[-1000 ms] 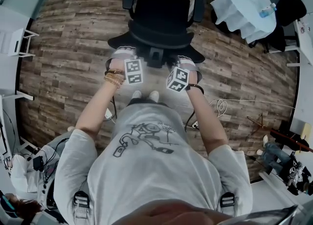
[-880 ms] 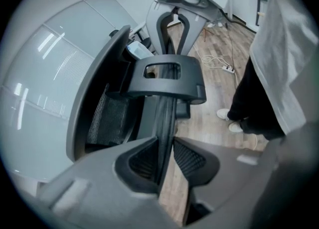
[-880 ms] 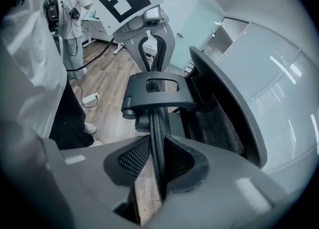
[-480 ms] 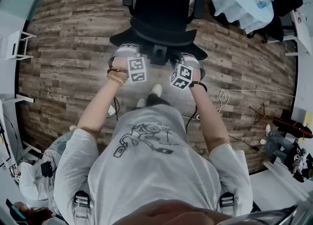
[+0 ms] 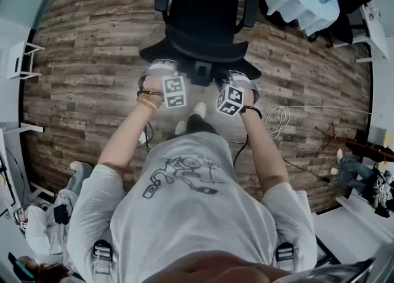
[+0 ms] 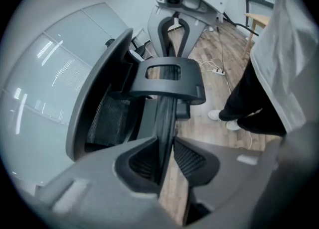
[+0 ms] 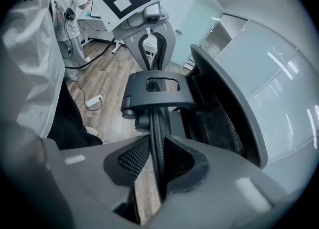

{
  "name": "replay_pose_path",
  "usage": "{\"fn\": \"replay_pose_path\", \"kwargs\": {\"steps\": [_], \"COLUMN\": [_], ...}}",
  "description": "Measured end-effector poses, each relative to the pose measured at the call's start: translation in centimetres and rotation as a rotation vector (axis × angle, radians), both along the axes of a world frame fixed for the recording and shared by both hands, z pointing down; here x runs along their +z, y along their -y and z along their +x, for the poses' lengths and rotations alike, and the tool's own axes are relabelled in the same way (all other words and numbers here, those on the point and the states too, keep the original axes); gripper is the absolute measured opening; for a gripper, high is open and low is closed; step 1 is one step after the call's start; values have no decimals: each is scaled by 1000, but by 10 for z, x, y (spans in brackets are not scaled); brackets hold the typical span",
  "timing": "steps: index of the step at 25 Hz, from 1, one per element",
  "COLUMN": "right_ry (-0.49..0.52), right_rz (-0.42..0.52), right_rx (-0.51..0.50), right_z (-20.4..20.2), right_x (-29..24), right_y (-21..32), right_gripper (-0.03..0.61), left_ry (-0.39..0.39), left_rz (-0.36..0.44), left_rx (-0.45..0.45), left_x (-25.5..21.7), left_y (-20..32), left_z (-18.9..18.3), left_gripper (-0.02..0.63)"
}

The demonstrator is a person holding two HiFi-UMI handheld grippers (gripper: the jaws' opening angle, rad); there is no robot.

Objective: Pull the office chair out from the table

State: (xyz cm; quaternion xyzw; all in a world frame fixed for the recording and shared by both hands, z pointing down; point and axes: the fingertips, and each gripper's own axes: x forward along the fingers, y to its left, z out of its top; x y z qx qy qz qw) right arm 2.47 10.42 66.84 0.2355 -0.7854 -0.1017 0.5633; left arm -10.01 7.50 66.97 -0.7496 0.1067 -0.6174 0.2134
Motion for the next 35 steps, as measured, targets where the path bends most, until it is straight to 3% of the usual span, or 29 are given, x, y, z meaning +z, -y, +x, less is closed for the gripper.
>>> {"fn": "replay_pose_path", "kwargs": {"steps": [27, 35], "right_ry": [13, 19], "right_rz": [10, -8], "right_rx": [-5, -3], "right_z": [-4, -5], "right_x": [-2, -7], "right_y": [-148, -152], "right_gripper": [101, 103], "left_ry": [-33, -29], "left_rz": [-22, -52], "left_rx": [43, 60], "left_x": [-5, -9], "left_y": [-151, -156], "left_z": [-3, -4], "left_gripper": [94, 92]}}
